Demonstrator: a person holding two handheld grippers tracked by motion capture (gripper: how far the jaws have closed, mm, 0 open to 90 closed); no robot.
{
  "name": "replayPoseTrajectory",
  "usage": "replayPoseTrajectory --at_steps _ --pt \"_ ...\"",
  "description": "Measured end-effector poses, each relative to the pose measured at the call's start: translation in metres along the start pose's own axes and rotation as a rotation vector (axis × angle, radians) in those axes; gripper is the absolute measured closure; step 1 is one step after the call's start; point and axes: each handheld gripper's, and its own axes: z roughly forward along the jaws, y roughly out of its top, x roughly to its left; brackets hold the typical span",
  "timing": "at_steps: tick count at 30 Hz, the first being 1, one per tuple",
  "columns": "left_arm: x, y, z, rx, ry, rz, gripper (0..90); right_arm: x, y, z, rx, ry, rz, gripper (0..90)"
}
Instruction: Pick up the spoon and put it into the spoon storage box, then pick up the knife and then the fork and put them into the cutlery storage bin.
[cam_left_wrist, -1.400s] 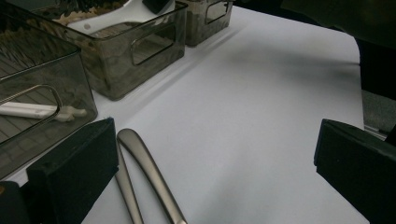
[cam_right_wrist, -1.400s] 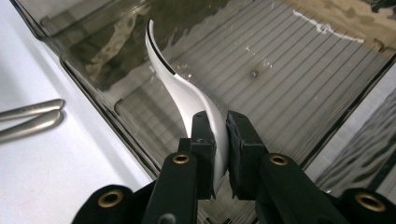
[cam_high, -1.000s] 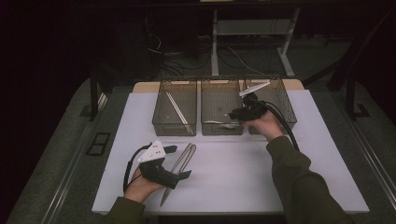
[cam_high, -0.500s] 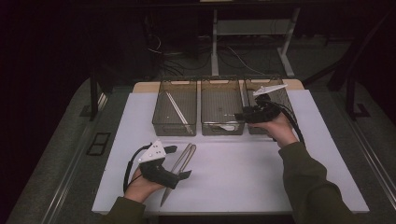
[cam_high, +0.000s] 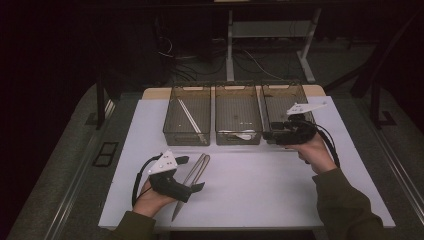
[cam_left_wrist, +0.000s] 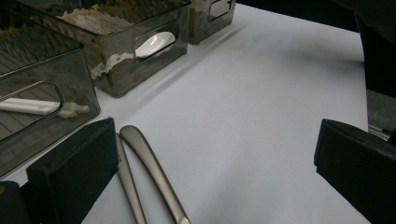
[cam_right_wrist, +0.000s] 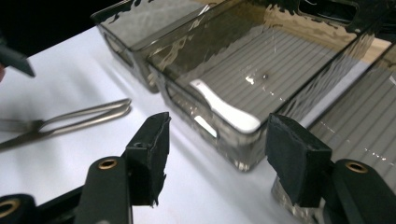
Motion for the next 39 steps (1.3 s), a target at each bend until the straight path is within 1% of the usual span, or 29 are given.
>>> replayPoseTrajectory --at_steps 2,3,7,12,17,18,20,22,23,25,26,27,30,32,33,34,36,39 --pt "0.000 0.000 0.000 0.000 0.001 0.000 0.0 0.000 -0.007 -0.004 0.011 0.002 -0.006 39.2" --pt "0.000 0.000 0.000 0.001 0.002 0.002 0.0 0.000 -0.009 -0.006 0.021 -0.008 -0.012 39.0" --pt "0.000 0.001 -0.001 -0.002 0.007 0.005 0.0 0.000 -0.023 -0.016 0.031 -0.015 -0.003 38.3" --pt "0.000 0.001 -0.003 -0.002 0.010 0.006 0.0 0.004 -0.041 -0.024 0.053 -0.029 -0.006 37.5" --pt "0.000 0.001 -0.003 0.007 0.015 0.004 0.0 0.010 -0.059 -0.032 0.057 -0.036 -0.006 37.0" --pt "0.000 0.002 -0.003 0.009 0.020 0.006 0.0 0.012 -0.063 -0.034 0.057 -0.043 -0.015 36.7" --pt "0.001 0.002 -0.003 0.014 0.029 0.000 0.0 0.015 -0.070 -0.037 0.057 -0.047 -0.016 35.8" --pt "0.003 0.002 -0.003 0.021 0.040 -0.002 2.9 0.017 -0.079 -0.042 0.051 -0.054 -0.019 35.0" --pt "0.004 0.003 -0.002 0.030 0.043 -0.008 5.3 0.018 -0.082 -0.044 0.052 -0.055 -0.017 34.8" --pt "0.007 0.003 0.000 0.042 0.054 -0.021 14.4 0.019 -0.090 -0.047 0.046 -0.060 -0.013 34.1" --pt "0.009 0.003 0.001 0.055 0.054 -0.020 15.3 0.020 -0.095 -0.048 0.044 -0.064 -0.014 33.8" --pt "0.011 0.003 0.003 0.061 0.051 -0.026 18.3 0.020 -0.097 -0.049 0.046 -0.067 -0.013 33.3" --pt "0.018 0.005 0.007 0.089 0.047 -0.041 32.1 0.021 -0.106 -0.053 0.038 -0.071 0.003 32.9" --pt "0.023 0.007 0.011 0.107 0.062 -0.048 40.1 0.022 -0.110 -0.056 0.033 -0.067 0.013 32.9" --pt "0.026 0.008 0.013 0.115 0.057 -0.058 44.3 0.023 -0.112 -0.057 0.032 -0.067 0.007 32.8" --pt "0.029 0.009 0.016 0.124 0.053 -0.065 50.9 0.024 -0.113 -0.059 0.035 -0.067 0.006 32.7" --pt "0.034 0.011 0.020 0.159 0.067 -0.075 59.8 0.024 -0.115 -0.061 0.035 -0.068 0.011 32.7" --pt "0.042 0.011 0.029 0.193 0.076 -0.089 70.7 0.024 -0.118 -0.061 0.038 -0.068 0.010 32.6"
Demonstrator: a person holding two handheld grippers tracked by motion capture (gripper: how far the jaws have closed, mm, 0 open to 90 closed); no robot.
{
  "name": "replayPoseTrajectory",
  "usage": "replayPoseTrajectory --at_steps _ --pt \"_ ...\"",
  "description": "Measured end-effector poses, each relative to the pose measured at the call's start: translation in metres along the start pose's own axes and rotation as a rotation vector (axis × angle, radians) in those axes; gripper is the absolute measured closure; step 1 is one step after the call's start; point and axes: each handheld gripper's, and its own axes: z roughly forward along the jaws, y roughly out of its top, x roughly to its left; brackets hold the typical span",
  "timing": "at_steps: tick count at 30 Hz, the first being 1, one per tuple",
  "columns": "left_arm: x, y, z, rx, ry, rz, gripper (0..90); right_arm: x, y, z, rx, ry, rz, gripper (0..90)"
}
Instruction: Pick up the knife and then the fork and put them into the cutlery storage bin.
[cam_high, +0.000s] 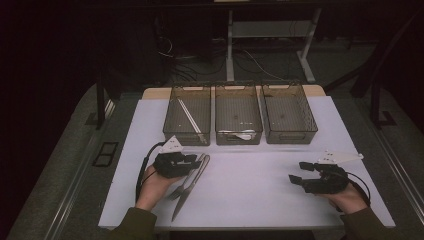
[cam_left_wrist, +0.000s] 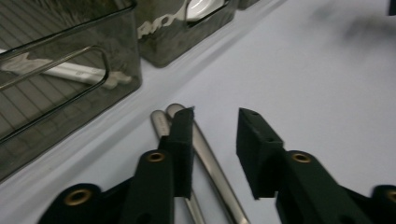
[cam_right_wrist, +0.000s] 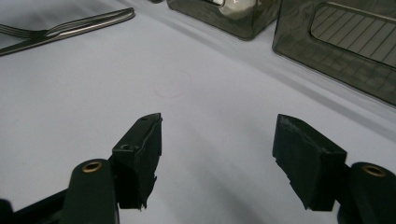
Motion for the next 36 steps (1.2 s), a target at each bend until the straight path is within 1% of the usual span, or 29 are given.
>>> replayPoseTrajectory --at_steps 2,3,4,6,8,10,11,13,14,15,18,19,22,24,29,33,36 --pt "0.004 0.002 0.007 0.020 0.004 -0.012 77.6 0.001 -0.001 0.000 -0.001 0.002 0.003 32.5" --pt "0.007 0.002 0.010 0.026 -0.008 -0.014 81.6 0.001 -0.001 0.000 0.003 0.004 0.005 32.4" --pt "0.009 0.004 0.013 0.043 -0.015 -0.013 84.6 0.002 -0.002 0.000 0.005 0.003 0.003 32.4" --pt "0.010 0.006 0.020 0.066 -0.014 -0.010 88.3 0.002 -0.002 0.001 0.006 0.002 0.004 32.4" --pt "0.012 0.009 0.027 0.101 -0.006 0.004 88.4 0.002 -0.002 0.001 0.009 0.004 -0.003 32.4" --pt "0.013 0.011 0.032 0.112 -0.018 0.007 88.5 0.002 -0.002 0.002 0.011 0.003 -0.003 32.3" --pt "0.013 0.012 0.035 0.126 -0.022 0.014 88.5 0.002 -0.002 0.002 0.010 0.002 -0.003 32.3" --pt "0.014 0.013 0.041 0.161 -0.012 0.027 88.6 0.002 -0.002 0.002 0.012 0.001 -0.004 32.3" --pt "0.014 0.013 0.044 0.166 -0.010 0.036 88.6 0.002 -0.002 0.002 0.014 0.001 -0.002 32.3" --pt "0.014 0.014 0.045 0.181 -0.004 0.048 88.6 0.002 -0.002 0.002 0.014 0.001 -0.002 32.3" --pt "0.013 0.013 0.045 0.190 0.008 0.045 88.6 0.003 -0.002 0.001 0.010 0.003 -0.003 32.3" --pt "0.013 0.013 0.045 0.197 0.019 0.044 88.6 0.002 -0.002 0.001 0.010 0.003 -0.003 32.4" --pt "0.013 0.011 0.046 0.206 0.021 0.037 88.6 0.002 -0.003 0.001 0.008 0.002 -0.006 32.4" --pt "0.013 0.012 0.046 0.208 0.023 0.049 88.6 0.003 -0.002 0.001 0.010 0.003 -0.003 32.3" --pt "0.009 0.011 0.049 0.227 0.010 0.061 88.6 0.003 -0.002 0.001 0.011 0.003 -0.004 32.3" --pt "0.004 0.013 0.051 0.242 -0.011 0.087 88.6 0.003 -0.002 0.001 0.009 0.002 -0.008 32.3" --pt "-0.001 0.013 0.053 0.243 -0.030 0.093 88.6 0.003 -0.002 0.001 0.010 0.002 -0.008 32.4"
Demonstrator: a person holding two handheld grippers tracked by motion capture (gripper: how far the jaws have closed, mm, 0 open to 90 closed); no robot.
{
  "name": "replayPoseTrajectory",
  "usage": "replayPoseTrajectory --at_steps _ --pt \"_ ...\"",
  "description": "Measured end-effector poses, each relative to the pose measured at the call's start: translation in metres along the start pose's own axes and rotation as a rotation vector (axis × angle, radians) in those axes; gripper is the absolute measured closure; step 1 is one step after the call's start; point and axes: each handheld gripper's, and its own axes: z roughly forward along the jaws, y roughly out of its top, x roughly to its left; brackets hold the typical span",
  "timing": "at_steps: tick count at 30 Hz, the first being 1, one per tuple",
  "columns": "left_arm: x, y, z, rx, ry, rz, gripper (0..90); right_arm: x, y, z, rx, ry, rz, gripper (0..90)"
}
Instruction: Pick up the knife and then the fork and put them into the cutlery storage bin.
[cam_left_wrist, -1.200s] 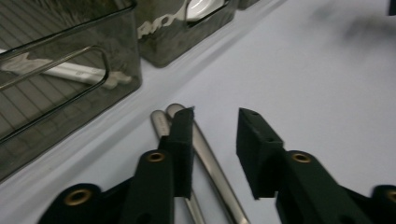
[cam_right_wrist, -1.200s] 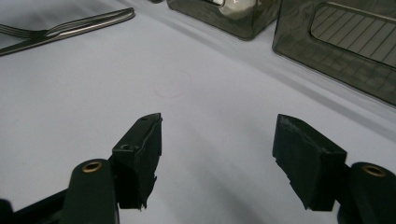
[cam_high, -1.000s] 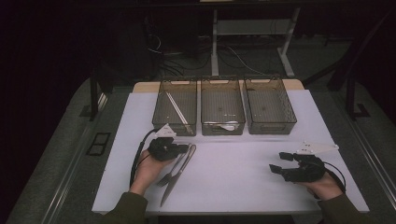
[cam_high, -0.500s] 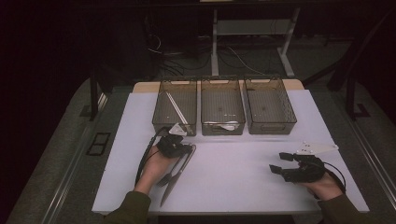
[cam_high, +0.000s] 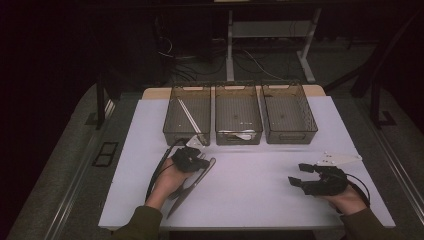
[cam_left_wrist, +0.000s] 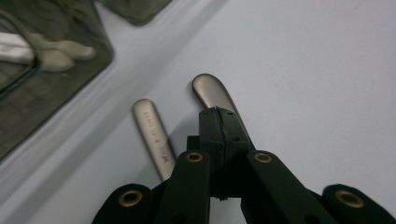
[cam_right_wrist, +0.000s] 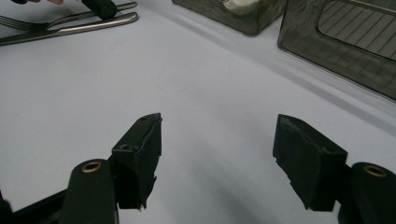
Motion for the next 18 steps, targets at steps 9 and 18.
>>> replayPoseTrajectory --at_steps 9,18 --pt "-0.014 0.005 0.004 0.024 -0.041 0.034 88.6 0.000 0.000 0.000 0.004 0.003 0.000 32.4" --pt "-0.030 0.009 0.008 0.050 -0.119 0.077 88.6 0.001 0.000 0.001 0.004 0.003 -0.002 32.4"
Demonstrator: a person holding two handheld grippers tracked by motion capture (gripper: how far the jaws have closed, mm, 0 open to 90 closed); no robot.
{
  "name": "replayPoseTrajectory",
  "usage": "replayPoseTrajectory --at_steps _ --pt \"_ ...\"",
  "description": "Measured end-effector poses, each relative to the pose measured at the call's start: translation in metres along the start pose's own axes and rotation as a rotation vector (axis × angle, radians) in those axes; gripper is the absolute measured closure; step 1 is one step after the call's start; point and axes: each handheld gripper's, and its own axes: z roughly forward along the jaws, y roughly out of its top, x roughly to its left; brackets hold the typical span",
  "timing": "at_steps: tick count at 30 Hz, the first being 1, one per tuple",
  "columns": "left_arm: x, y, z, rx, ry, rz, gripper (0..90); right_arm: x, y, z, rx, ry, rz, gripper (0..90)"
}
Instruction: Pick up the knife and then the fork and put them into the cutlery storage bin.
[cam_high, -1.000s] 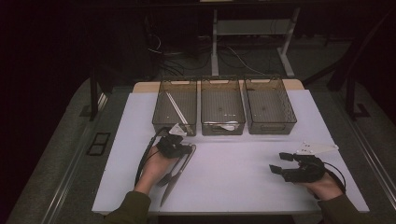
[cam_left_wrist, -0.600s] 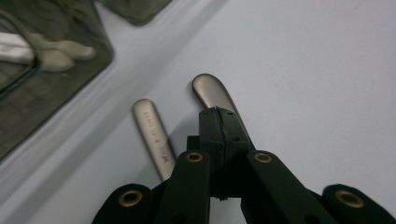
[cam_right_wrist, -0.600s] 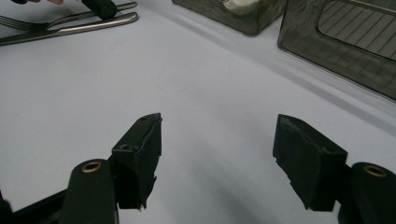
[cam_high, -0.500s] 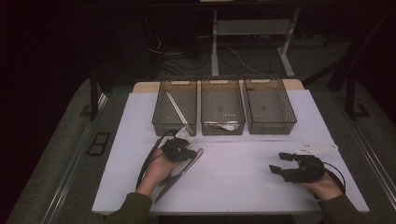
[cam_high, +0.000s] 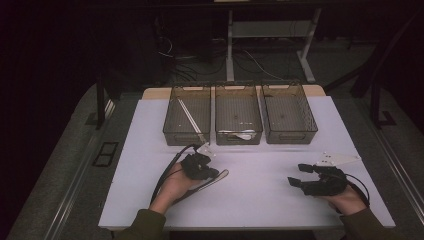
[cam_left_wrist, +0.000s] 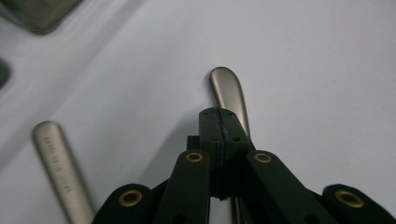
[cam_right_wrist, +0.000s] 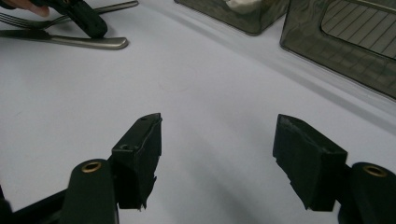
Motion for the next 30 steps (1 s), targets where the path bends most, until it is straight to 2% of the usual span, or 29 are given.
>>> replayPoseTrajectory --at_steps 6,10,12,13,14,16,17,20,25,28,30 --pt "-0.014 0.000 0.003 0.006 -0.062 0.025 88.6 0.000 0.000 0.000 0.000 0.000 0.000 32.4" --pt "-0.017 -0.002 0.002 0.009 -0.069 0.043 88.5 0.000 0.000 0.000 -0.001 0.000 -0.004 32.4" --pt "-0.016 -0.003 -0.003 -0.011 -0.064 0.039 87.7 0.000 0.000 0.000 -0.001 0.000 -0.007 32.3" --pt "-0.015 -0.004 -0.006 -0.019 -0.059 0.045 83.6 0.000 0.000 0.000 -0.001 -0.001 -0.006 32.4" --pt "-0.017 -0.006 -0.012 -0.045 -0.057 0.021 81.9 0.000 0.000 0.000 -0.001 0.001 -0.008 32.3" --pt "-0.017 -0.012 -0.026 -0.096 -0.047 0.031 76.9 0.000 0.000 0.000 0.000 -0.001 -0.002 32.4" --pt "-0.018 -0.015 -0.031 -0.109 -0.045 0.033 73.7 0.000 0.000 0.000 0.000 0.001 -0.003 32.4" --pt "-0.023 -0.030 -0.043 -0.122 -0.017 0.076 66.1 0.000 0.000 0.000 0.001 0.000 -0.005 32.4" --pt "-0.028 -0.053 -0.044 -0.097 -0.015 0.127 63.3 0.001 0.000 0.001 0.005 0.001 -0.011 32.4" --pt "-0.026 -0.052 -0.039 -0.080 -0.017 0.130 63.4 0.002 0.000 0.002 0.008 0.000 -0.013 32.4" --pt "-0.024 -0.051 -0.036 -0.061 -0.019 0.146 64.1 0.002 0.000 0.003 0.011 -0.001 -0.015 32.4"
